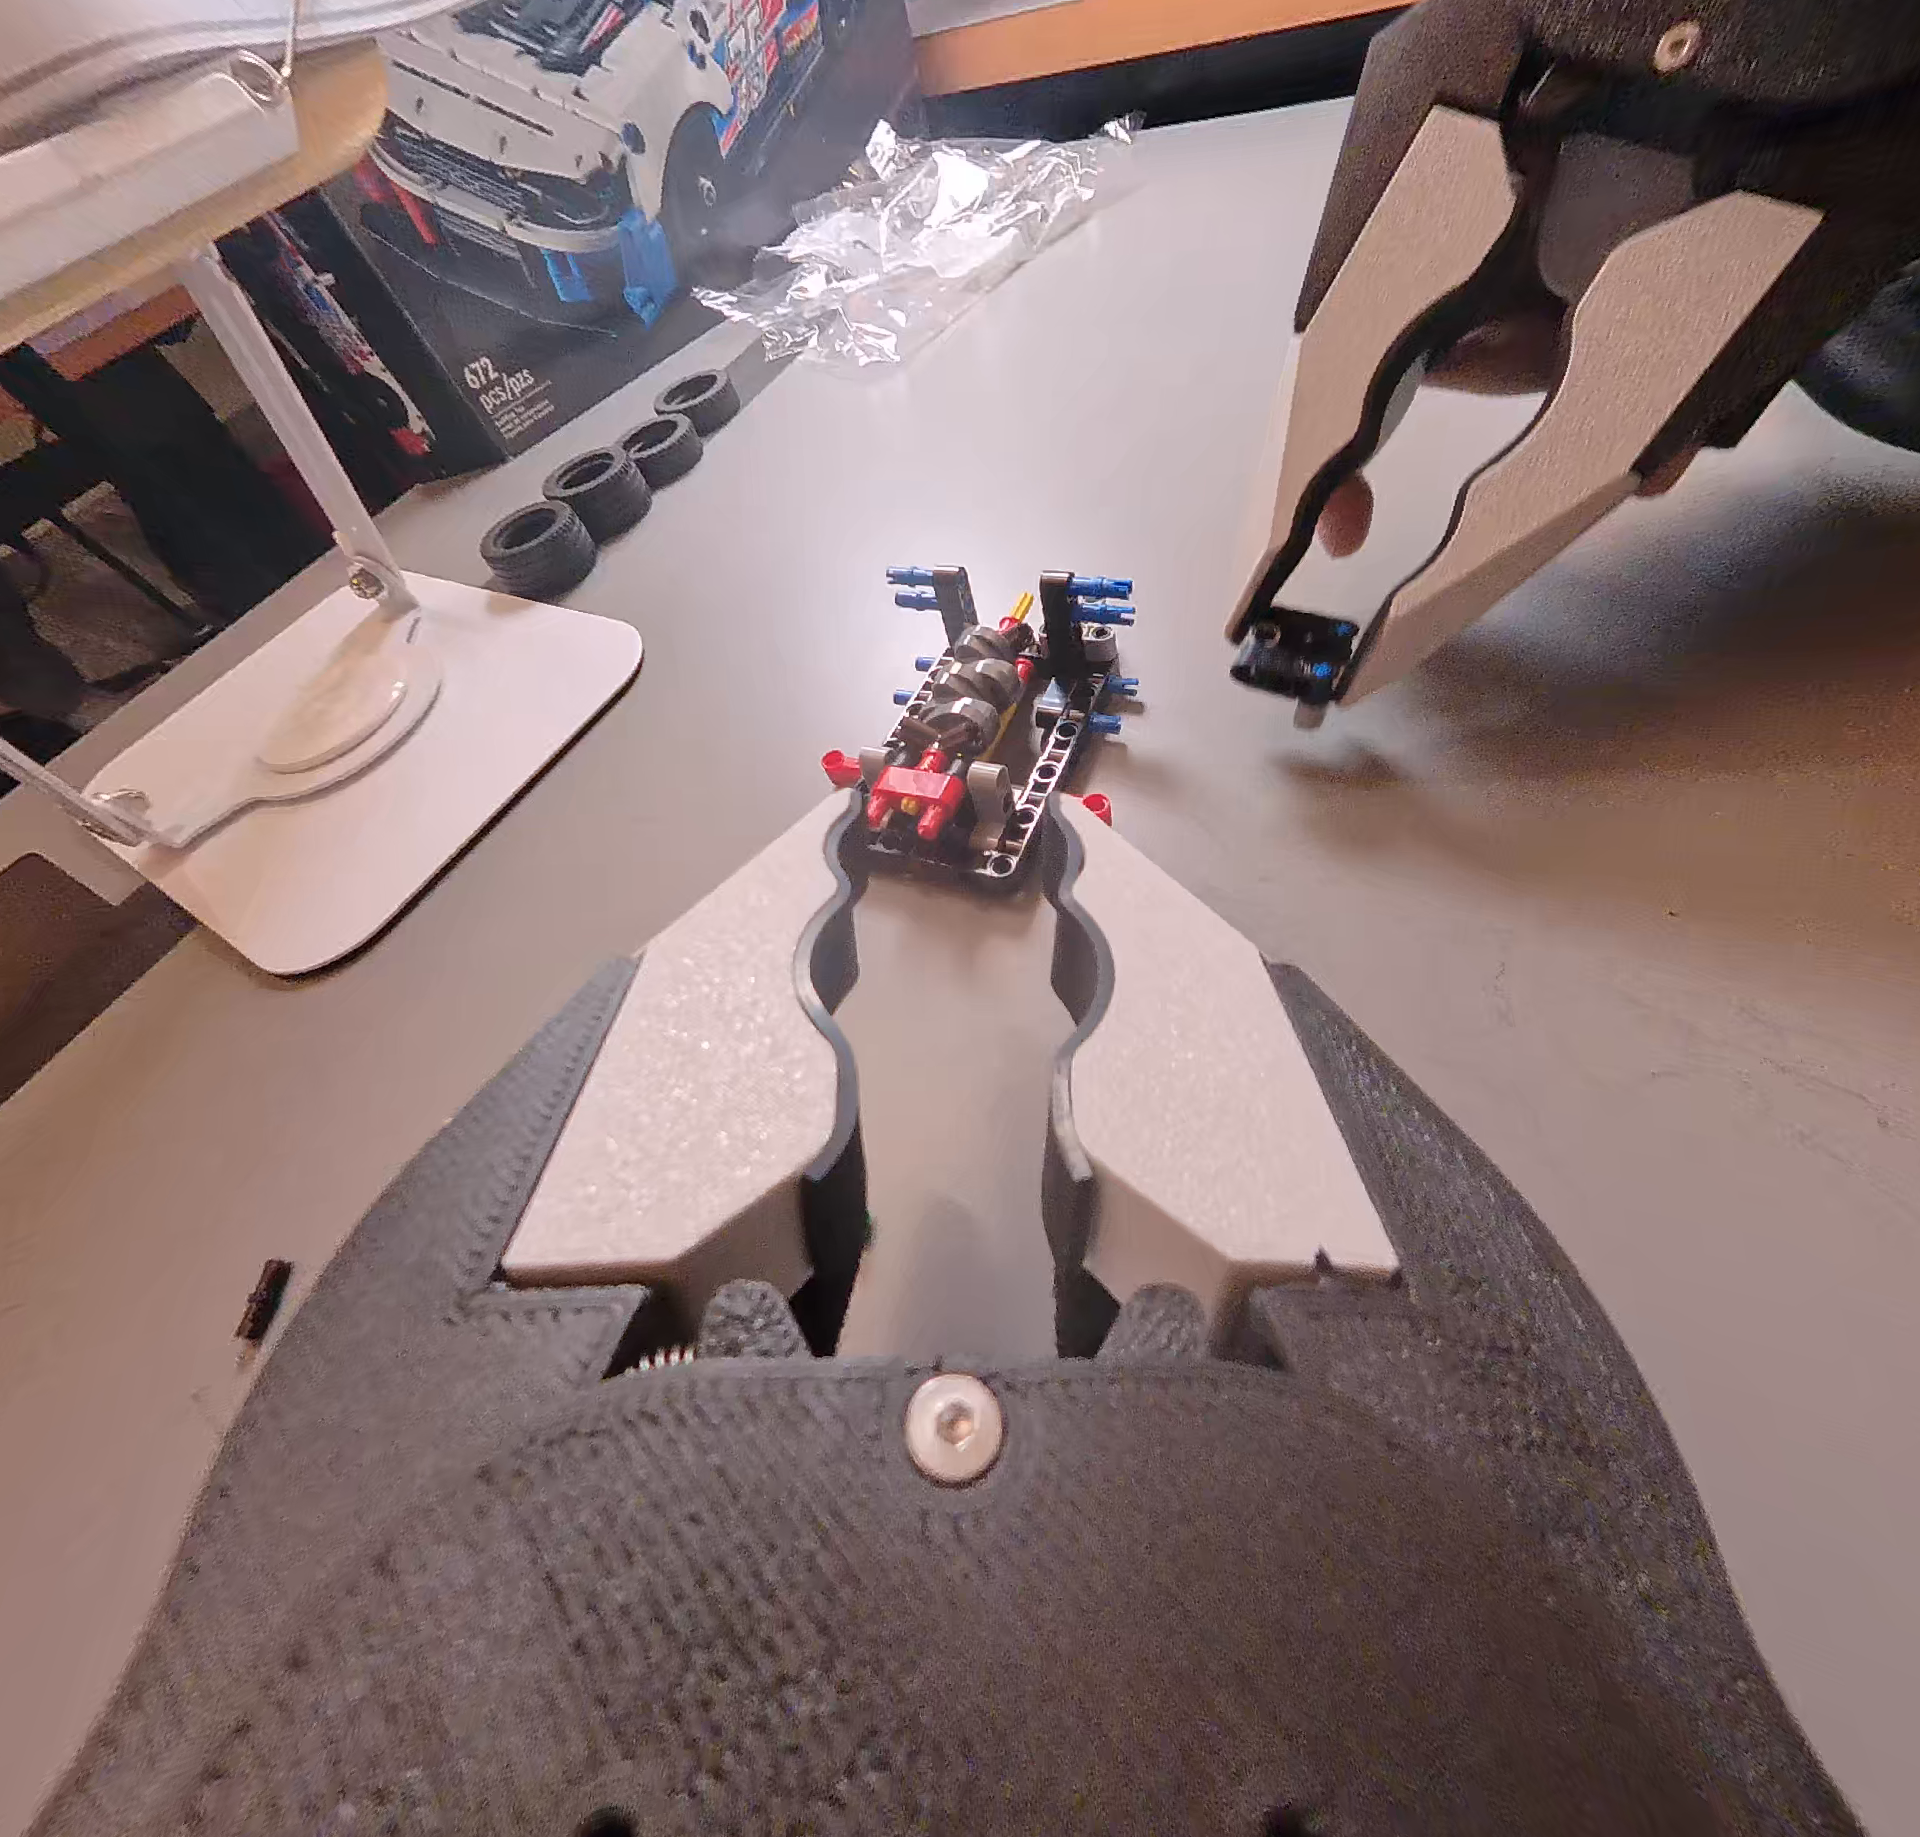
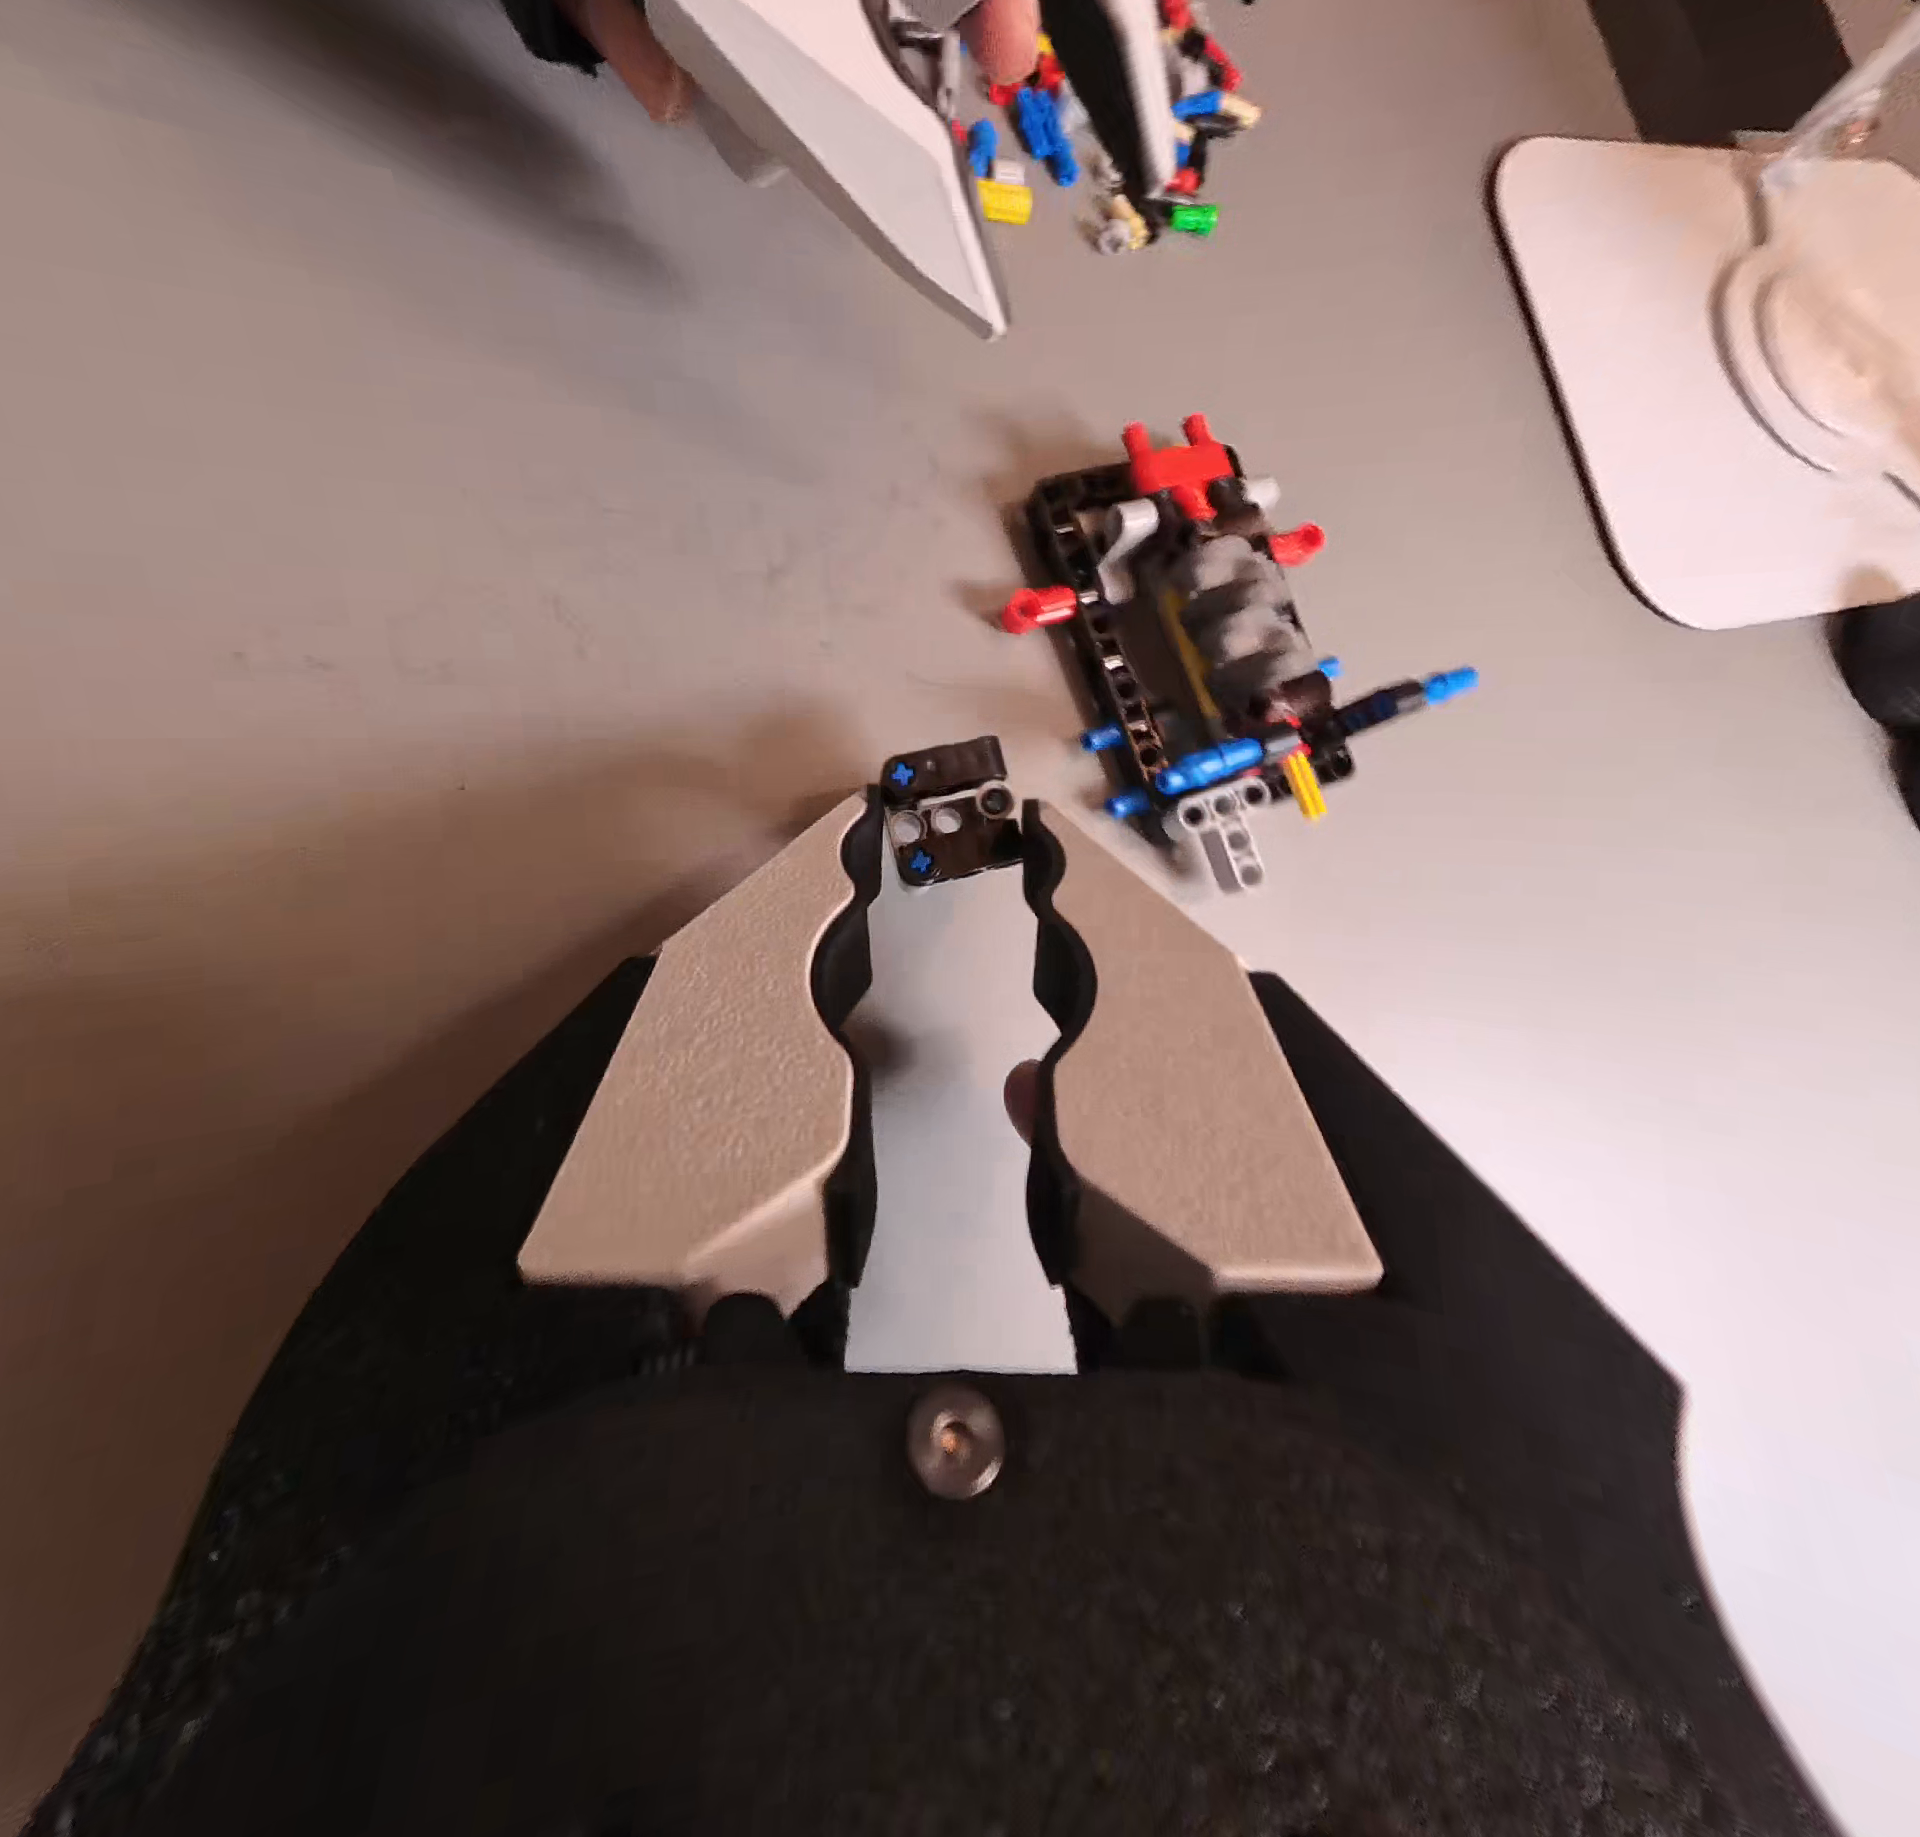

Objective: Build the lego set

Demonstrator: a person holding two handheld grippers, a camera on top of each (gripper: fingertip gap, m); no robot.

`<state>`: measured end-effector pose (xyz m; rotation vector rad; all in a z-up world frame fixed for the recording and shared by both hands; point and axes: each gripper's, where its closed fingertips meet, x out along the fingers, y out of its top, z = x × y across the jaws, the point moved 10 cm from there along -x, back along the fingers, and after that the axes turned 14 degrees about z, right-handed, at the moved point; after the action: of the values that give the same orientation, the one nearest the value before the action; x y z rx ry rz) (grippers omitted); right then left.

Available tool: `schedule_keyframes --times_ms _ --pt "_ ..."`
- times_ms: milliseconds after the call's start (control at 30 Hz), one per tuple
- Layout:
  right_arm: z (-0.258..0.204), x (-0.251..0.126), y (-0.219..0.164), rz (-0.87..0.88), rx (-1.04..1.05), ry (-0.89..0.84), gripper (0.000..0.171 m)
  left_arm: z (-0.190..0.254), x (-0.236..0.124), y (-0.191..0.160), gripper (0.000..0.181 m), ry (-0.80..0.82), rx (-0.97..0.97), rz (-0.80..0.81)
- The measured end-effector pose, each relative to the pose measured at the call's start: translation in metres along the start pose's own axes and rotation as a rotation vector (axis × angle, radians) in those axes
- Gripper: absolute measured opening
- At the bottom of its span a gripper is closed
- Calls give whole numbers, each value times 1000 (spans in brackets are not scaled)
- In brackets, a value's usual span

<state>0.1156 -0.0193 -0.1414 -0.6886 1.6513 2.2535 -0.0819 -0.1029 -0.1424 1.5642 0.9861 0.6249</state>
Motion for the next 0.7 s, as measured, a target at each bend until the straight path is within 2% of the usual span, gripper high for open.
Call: schedule_keyframes --times_ms 33,133,200,333,400,500,600,700 --pt "2 -5 -2 14 4 -18 24 0 1 -1 32 -6 -4 -6" --pt "5 -19 -2 99 -85 -135 25 1 3 -2 33 -35 -45 -13" --pt "1 -26 6 232 -212 -198 24 6 4 2 38 -103 -166 14" --pt "-23 -25 26 433 -442 -245 24 28 14 20 42 -456 -686 161" --pt "-33 -21 27 465 -535 -243 24 31 18 20 44 -538 -846 184" --pt "-40 -19 25 510 -530 -210 23 32 21 15 28 -543 -863 161" --pt "-40 -17 25 507 -572 -250 23 29 21 15 27 -515 -880 171" --pt "-38 -13 24 480 -588 -307 21 19 20 9 16 -449 -898 174"
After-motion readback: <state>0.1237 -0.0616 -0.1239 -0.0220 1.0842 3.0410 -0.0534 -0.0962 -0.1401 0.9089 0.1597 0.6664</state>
